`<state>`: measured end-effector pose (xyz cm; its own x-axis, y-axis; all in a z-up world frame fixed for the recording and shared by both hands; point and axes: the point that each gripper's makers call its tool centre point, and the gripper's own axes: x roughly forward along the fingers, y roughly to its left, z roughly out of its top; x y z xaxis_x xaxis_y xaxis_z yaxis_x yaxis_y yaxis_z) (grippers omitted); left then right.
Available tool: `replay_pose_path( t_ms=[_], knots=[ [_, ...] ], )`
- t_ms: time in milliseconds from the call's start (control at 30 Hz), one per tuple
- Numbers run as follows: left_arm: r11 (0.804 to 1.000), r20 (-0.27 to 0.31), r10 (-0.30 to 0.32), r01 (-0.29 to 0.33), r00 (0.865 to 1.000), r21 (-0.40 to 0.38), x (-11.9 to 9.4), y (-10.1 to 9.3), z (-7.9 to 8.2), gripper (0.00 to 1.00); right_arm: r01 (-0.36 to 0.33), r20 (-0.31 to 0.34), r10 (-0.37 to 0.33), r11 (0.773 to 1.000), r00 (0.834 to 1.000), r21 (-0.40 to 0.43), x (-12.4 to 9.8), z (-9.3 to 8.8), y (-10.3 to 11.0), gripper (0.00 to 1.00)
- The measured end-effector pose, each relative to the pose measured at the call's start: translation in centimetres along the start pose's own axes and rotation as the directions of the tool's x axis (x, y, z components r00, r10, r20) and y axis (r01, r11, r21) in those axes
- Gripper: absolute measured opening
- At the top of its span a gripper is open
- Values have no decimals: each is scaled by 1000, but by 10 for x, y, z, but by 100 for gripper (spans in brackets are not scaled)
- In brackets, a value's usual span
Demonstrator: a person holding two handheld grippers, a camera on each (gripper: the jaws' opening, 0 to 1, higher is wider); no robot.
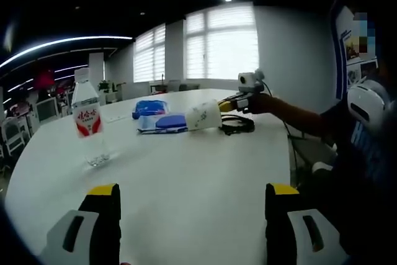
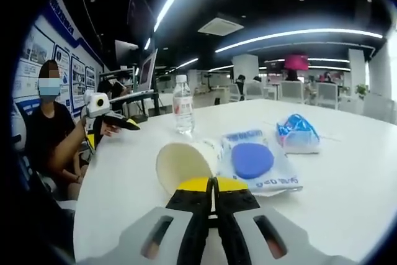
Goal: Arrange the tabletop items into an orderly group along one side of the table until the central work area is clear of visible clutter.
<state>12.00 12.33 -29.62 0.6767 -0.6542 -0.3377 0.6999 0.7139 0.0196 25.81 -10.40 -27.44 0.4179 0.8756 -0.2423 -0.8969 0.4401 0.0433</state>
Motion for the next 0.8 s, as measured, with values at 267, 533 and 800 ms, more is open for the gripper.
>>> replay_pose_path(
  t_ms=[267, 533, 800],
  knots=[
    [1000, 0, -4, 4, 1000, 7, -1, -5, 0, 96, -11, 3, 10, 1000, 1000, 20, 1, 4, 2, 0],
    [1000, 6, -4, 4, 1000, 20, -3, -6, 3, 96, -23, 6, 22, 999, 1000, 40, 1, 13, 1, 0],
    [1000, -3, 7, -7, 1000, 20, -4, -3, -1, 96, -33, -33, 34, 999, 999, 32, 6, 20, 10, 0]
  ],
)
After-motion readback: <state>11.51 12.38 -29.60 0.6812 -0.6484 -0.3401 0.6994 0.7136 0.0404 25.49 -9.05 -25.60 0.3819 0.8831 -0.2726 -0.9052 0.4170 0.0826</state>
